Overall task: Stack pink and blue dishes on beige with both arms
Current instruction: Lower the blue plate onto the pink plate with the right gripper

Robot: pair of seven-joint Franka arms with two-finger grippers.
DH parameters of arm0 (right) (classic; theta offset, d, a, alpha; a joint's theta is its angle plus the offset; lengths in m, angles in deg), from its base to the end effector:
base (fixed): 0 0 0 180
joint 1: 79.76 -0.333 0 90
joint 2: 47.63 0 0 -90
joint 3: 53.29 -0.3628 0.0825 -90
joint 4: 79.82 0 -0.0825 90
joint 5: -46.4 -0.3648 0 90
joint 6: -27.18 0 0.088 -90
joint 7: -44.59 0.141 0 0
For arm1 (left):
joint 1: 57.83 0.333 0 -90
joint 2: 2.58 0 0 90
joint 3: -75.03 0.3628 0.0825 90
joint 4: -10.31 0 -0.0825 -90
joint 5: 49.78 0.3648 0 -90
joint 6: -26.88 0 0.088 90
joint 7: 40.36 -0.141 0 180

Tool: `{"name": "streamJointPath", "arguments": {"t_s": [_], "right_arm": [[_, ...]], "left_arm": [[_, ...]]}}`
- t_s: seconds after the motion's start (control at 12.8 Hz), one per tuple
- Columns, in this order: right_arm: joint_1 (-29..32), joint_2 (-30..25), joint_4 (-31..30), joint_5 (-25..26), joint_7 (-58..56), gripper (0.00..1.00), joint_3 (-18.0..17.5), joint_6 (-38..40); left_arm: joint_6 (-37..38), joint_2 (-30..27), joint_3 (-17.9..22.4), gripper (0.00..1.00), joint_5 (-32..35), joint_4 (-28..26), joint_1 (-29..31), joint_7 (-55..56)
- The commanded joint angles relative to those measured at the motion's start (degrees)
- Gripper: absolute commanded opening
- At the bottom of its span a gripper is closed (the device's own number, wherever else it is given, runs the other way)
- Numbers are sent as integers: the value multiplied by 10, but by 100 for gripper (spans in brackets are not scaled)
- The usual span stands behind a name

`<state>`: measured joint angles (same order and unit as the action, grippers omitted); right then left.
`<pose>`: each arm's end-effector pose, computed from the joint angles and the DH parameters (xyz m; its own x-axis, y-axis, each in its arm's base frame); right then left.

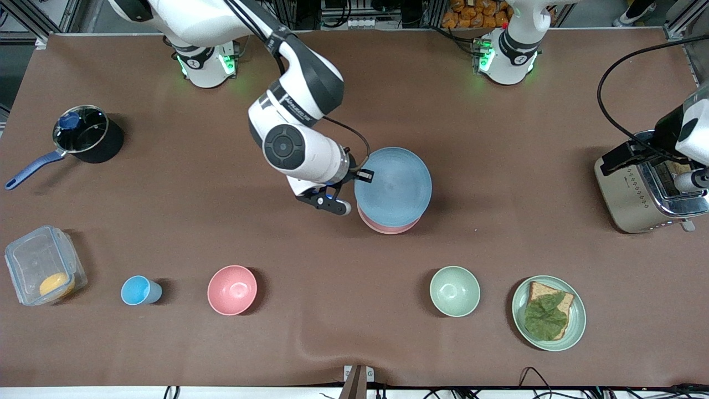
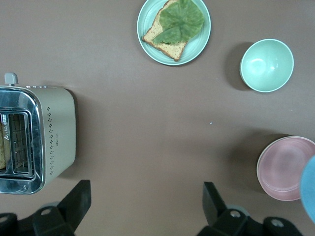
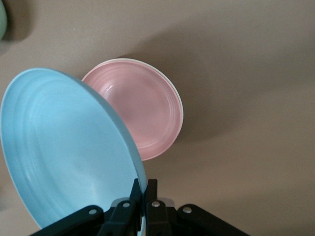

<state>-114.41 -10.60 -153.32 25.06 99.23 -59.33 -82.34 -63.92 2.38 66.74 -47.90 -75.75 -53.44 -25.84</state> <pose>0.5516 0.4985 0.3906 0.8779 -0.3254 -0.3513 -0.4086 -0.8916 -0.1952 0.5662 -0.0301 0.6225 0.9829 0.1843 0.0023 0.1843 -0.9827 -0.0204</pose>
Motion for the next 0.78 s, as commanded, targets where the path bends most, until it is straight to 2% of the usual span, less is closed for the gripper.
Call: {"name": "streamJointPath", "arguments": {"t_s": [0.0,0.23,0.39,0.7], "right_arm": [[-5,-13,-59,5,16,0,2,-62],[0,-13,-87,-21,34,0,1,-96],[1,-28,-135,-42,32,0,0,-158],[-12,-34,-176,-41,21,0,0,-204]], "left_arm": [[13,-23,10,100,-15,-13,-7,-15],[13,-16,6,100,-27,-10,-4,-20],[12,-16,6,100,-33,-10,-2,-21],[9,-14,8,100,-34,-11,7,-21]]}}
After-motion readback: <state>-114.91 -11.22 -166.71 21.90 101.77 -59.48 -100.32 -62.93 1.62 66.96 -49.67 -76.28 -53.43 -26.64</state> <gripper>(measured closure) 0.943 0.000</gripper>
